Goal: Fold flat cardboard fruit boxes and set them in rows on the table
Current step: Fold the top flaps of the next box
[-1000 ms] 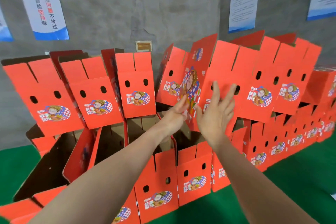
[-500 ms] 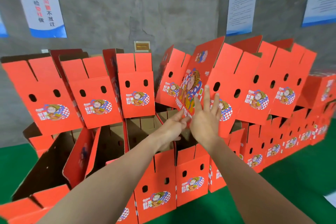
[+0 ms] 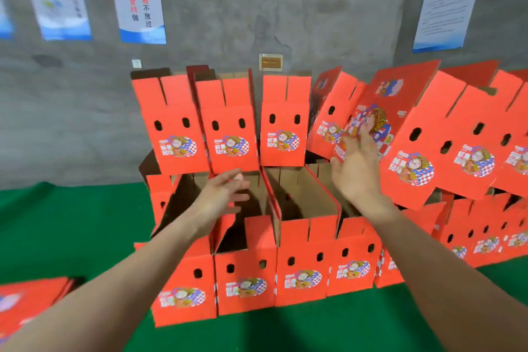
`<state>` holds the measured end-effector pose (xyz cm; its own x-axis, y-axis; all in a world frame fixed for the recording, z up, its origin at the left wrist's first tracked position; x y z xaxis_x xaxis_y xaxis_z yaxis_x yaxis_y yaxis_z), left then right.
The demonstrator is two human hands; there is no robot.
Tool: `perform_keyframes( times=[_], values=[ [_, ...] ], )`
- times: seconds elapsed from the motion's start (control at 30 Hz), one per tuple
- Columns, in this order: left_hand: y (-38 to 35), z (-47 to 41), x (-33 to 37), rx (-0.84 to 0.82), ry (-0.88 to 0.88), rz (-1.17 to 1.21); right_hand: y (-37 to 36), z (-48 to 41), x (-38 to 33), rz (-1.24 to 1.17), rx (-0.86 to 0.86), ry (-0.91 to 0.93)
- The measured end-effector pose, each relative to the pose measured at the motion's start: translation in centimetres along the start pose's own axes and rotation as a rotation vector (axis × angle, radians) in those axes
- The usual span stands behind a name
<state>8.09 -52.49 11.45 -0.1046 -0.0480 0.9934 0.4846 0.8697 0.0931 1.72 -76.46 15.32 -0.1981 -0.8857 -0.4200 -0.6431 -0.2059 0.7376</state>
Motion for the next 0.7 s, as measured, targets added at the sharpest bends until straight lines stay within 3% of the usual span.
perform_keyframes(
  times=[0.13, 0.3, 0.53, 0.7],
  values=[
    [9.3, 5.7, -2.2, 0.177, -0.022, 0.026, -2.4, 4.2, -11.7, -0.223, 0.008, 0.359],
    [22.3, 14.8, -6.6, 0.388, 0.048, -0.005, -9.5, 12.5, -25.0, -0.290, -0.267, 0.615],
    [42.7, 30.3, -15.9, 0.723, 0.277, -0.123, -22.6, 24.4, -38.0, -0.217, -0.755, 0.627],
    [48.6, 35.6, -21.4, 0.735, 0.406, -0.323, -30.0, 30.9, -43.9, -0.129, -0.982, 0.605]
  ],
)
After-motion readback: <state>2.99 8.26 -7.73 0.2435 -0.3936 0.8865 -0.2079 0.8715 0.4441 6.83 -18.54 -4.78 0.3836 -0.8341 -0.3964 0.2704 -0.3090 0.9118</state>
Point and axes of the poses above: each hand's wrist, its own z-axis away from the middle knuckle, its own y-axis out of the back of the hand, x = y × z, the point moved 3 cm from there along -z, towards the middle knuckle, and after that the axes turned 8 degrees about -x, right-handed, at the moved point
